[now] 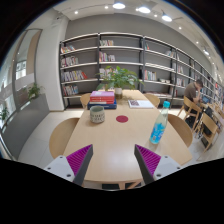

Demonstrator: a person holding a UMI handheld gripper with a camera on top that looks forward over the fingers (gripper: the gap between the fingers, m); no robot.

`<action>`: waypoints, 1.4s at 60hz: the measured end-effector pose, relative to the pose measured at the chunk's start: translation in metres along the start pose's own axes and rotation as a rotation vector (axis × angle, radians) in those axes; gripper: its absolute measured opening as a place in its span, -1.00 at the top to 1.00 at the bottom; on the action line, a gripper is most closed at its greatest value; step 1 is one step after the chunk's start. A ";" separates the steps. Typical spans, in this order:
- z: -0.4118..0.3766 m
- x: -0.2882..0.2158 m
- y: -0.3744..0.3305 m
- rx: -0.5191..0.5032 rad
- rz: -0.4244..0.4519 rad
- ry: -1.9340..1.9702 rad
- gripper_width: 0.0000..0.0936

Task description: Pour water

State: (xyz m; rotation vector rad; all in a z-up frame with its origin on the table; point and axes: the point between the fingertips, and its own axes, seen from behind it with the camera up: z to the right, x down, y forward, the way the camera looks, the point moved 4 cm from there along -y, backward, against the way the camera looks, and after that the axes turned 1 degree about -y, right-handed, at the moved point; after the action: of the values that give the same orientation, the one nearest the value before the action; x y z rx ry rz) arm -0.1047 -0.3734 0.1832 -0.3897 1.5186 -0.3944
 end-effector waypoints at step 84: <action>0.244 -0.034 0.245 0.111 0.293 -0.045 0.24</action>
State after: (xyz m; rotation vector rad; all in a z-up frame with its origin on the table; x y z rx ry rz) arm 0.1402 -0.1414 0.0992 -0.0854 1.4758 -0.2352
